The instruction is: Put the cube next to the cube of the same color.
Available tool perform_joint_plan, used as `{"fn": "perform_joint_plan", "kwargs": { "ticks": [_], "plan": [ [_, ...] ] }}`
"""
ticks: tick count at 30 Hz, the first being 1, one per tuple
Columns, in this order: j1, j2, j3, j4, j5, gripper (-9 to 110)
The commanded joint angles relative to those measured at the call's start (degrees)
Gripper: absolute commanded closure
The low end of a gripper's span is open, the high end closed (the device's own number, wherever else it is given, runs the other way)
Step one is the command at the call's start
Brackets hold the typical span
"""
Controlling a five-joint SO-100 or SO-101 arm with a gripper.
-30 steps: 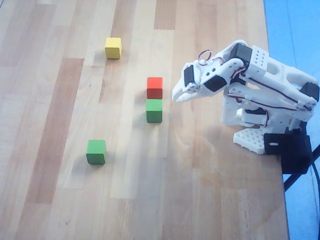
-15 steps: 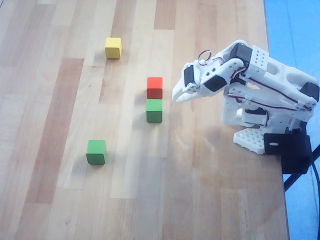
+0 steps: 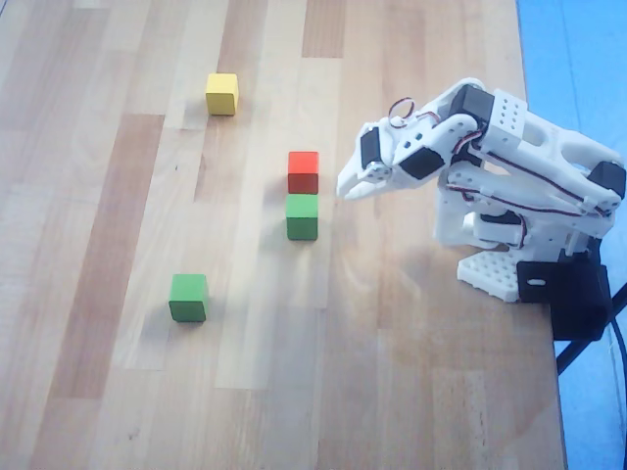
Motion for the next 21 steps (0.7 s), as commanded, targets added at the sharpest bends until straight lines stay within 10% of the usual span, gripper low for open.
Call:
{"fn": "perform_joint_plan", "kwargs": {
  "ticks": [1,21],
  "plan": [
    [0.4,-7.2,-11.4,0.6,0.2,101],
    [-0.3,-81.7,-73.4,19.1,6.2,86]
  ]
}}
